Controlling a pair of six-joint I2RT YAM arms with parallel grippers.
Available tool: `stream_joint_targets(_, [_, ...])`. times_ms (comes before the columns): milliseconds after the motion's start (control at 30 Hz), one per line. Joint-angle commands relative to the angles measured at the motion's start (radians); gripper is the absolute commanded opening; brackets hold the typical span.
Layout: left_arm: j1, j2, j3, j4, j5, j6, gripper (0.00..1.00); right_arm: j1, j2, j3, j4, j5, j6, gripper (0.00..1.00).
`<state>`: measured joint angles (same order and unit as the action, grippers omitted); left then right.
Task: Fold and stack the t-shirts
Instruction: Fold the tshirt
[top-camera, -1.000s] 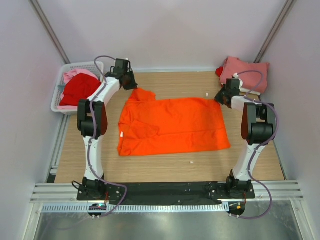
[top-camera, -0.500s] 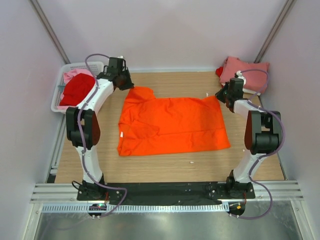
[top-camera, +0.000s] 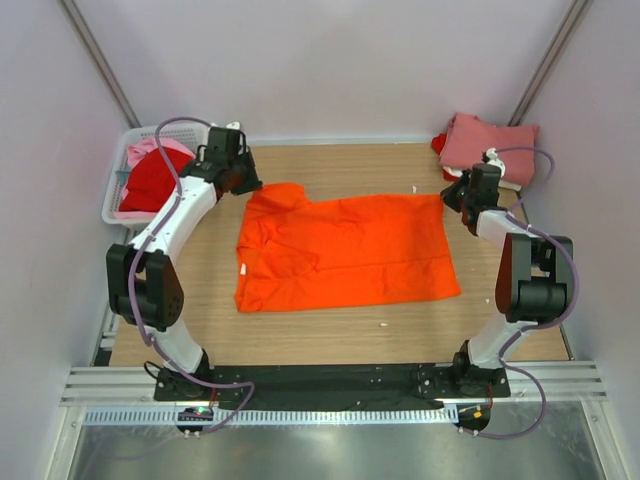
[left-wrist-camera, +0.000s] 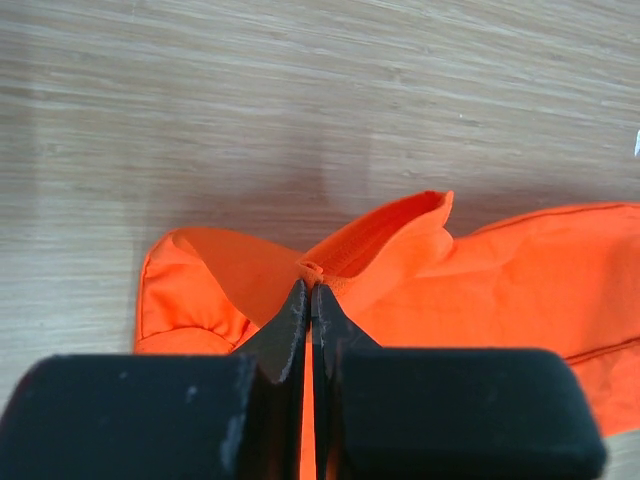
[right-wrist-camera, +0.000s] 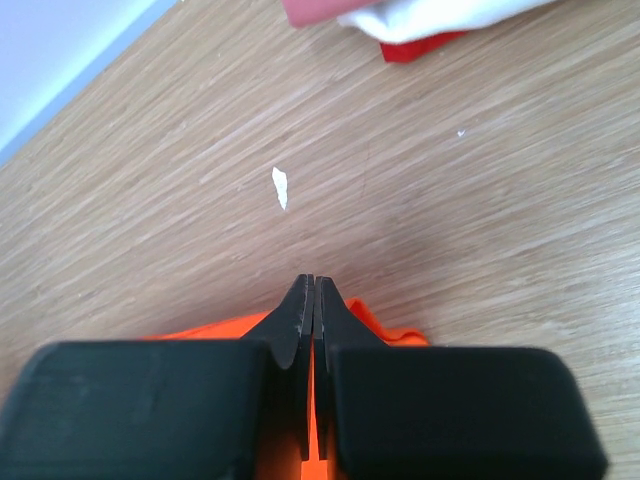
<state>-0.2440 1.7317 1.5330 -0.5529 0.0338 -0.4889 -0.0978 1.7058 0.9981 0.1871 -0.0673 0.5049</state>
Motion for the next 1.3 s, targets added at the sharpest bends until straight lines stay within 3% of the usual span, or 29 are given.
stream_joint_targets(0, [-0.02,-0.093,-0.031,-0.018,-0.026,0.012,0.0,0.001,-0.048,-0.013,0.049,-0.028,-0.019,0.01])
stream_joint_targets(500, [-0.077,-0.241,-0.275,-0.041,-0.123,-0.023,0.0,-0.031,-0.132,-0.122,0.074,0.006,-0.02,0.01])
stream_joint_targets(1267, [-0.098,-0.331,-0.415,-0.081,-0.143,-0.065,0.0,-0.052,-0.135,-0.203,0.061,-0.012,0.003,0.01])
